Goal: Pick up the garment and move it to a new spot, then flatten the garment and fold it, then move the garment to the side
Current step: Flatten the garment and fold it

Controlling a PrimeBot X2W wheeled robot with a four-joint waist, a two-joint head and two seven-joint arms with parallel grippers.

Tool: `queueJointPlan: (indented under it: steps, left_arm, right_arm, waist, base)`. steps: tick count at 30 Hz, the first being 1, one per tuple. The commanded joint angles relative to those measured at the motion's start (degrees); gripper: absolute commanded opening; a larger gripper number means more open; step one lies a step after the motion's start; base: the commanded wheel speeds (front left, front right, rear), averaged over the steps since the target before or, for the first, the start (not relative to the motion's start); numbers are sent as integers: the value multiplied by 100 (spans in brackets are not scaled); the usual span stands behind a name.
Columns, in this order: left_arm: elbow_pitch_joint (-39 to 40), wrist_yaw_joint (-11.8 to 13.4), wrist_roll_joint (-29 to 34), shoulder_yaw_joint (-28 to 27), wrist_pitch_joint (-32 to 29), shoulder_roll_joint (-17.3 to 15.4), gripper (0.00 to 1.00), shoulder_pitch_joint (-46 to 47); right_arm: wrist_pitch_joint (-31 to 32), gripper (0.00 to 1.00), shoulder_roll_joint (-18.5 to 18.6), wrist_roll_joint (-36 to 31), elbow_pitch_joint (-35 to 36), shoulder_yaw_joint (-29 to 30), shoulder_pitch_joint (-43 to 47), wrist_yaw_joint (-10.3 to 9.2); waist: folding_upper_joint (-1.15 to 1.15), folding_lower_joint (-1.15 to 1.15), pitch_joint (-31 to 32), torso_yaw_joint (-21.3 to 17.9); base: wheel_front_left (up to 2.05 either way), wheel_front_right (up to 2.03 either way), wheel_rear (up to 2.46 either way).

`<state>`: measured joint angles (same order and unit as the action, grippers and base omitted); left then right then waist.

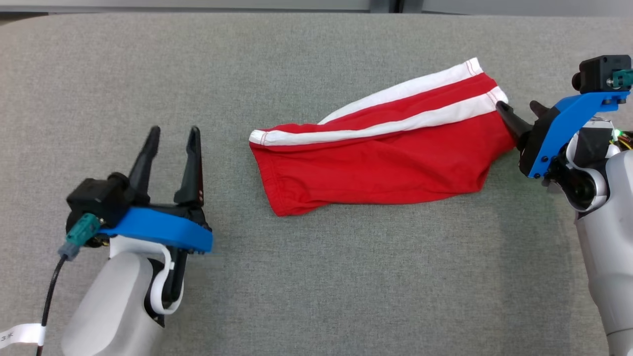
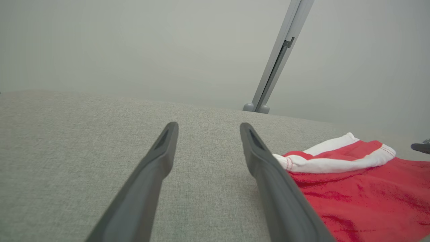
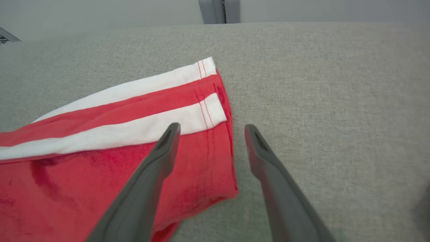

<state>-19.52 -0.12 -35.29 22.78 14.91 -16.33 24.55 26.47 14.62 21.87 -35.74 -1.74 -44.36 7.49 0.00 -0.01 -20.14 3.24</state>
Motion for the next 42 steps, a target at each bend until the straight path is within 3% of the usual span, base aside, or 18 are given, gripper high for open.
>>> queueJointPlan:
  steps: [1,17,18,19,20,28,35,42]
  left_arm:
    - [82,0,133,-160,28,39,100,56]
    - [281,-347,823,-1141,32,580,100,-222]
    - [281,-373,850,-1187,32,607,100,-231]
    - [274,-393,877,-1227,32,626,100,-251]
    - [256,-402,897,-1252,32,641,100,-276]
    - [146,-483,1027,-1494,32,695,100,-537]
    - [120,-497,1073,-1580,32,706,100,-801]
    - [81,-525,1045,-1559,33,736,100,-980]
  right_arm:
    - [22,100,-13,-22,-50,2,-58,1]
    - [168,100,-149,-783,-1142,509,-465,2]
    - [211,82,-221,-752,-1189,486,-452,6]
    - [206,23,-273,-722,-1194,457,-444,10]
    - [165,0,-272,-713,-1185,441,-436,10]
    - [-254,0,-10,-853,-671,711,-70,2]
    - [-192,0,216,-1223,16,1107,450,2]
    - [200,0,29,-1644,904,1354,842,2]
  waist:
    - [0,1,-99,36]
    - [0,1,-406,461]
    - [0,1,-402,471]
    - [0,1,-399,476]
    - [0,1,-390,477]
    - [0,1,-4,368]
    - [0,1,308,249]
    - [0,1,537,221]
  base:
    - [0,0,0]
    - [0,0,0]
    - [0,0,0]
    - [0,0,0]
    - [0,0,0]
    - [0,0,0]
    - [0,0,0]
    - [0,0,0]
